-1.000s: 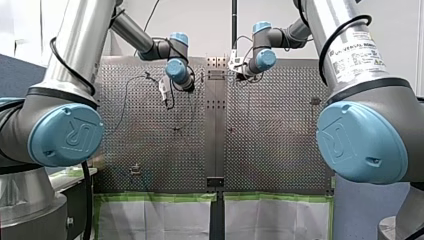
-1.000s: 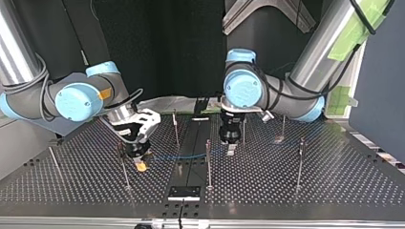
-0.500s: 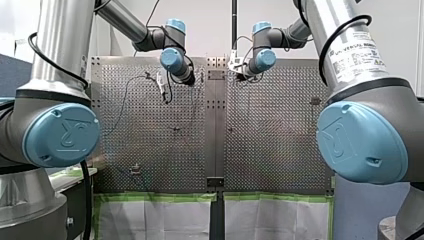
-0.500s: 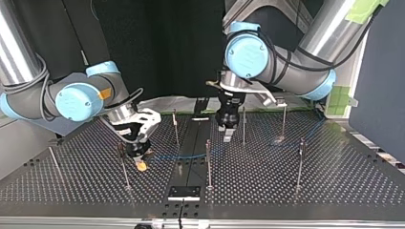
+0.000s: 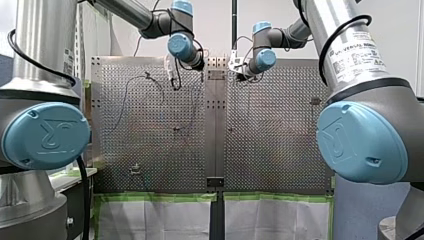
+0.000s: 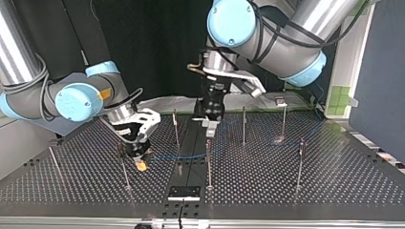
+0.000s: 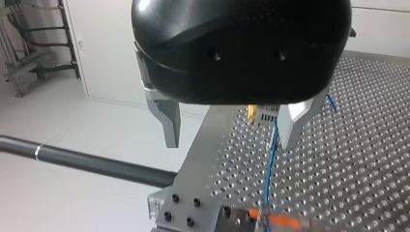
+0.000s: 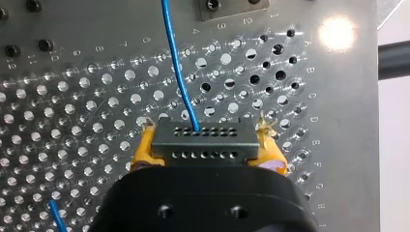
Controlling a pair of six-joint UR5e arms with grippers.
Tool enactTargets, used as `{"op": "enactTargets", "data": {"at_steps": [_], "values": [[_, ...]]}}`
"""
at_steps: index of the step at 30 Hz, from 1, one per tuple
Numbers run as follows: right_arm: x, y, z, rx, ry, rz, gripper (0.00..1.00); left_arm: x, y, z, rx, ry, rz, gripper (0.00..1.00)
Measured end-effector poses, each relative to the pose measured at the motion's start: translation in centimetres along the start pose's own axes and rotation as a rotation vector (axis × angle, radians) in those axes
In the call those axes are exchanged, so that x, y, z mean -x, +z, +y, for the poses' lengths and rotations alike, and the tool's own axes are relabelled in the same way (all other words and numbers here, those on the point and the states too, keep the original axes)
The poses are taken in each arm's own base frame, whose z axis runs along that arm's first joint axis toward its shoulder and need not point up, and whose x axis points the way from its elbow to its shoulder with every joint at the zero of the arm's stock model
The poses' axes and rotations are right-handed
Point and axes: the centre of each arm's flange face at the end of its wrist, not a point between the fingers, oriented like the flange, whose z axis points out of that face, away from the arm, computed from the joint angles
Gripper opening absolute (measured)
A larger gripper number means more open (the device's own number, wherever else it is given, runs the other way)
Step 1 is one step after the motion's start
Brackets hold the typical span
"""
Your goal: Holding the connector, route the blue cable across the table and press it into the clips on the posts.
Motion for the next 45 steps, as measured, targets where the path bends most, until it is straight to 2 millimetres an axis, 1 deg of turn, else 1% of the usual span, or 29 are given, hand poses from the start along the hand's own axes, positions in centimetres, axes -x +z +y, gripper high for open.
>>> {"op": "enactTargets", "data": {"at_steps": [5,9,14,23,31,37,45], "values": [[0.0,0.0,0.0,0.000,0.000,0.000,0.00,-0.2,-0.7,-2.0,-0.004,0.023,0.007,1.00],[0.0,0.0,0.0,0.000,0.000,0.000,0.00,-0.7,-0.1,-3.1,0.011,0.044,0.011,1.00],[0.0,0.0,0.0,0.000,0.000,0.000,0.00,-1.2,1.0,-3.8,0.037,0.059,0.008,1.00],[0.0,0.0,0.0,0.000,0.000,0.000,0.00,-2.5,3.4,-5.1,0.065,0.081,0.018,1.00],[0.0,0.0,0.1,0.001,0.000,0.000,0.00,-3.8,6.2,-6.2,0.066,0.080,0.013,1.00],[0.0,0.0,0.2,0.003,0.000,0.000,0.00,-3.3,8.3,-6.0,0.076,0.072,-0.007,1.00],[0.0,0.0,0.3,0.004,0.002,0.001,0.00,-4.6,10.7,-6.0,0.109,0.084,0.004,1.00]]}}
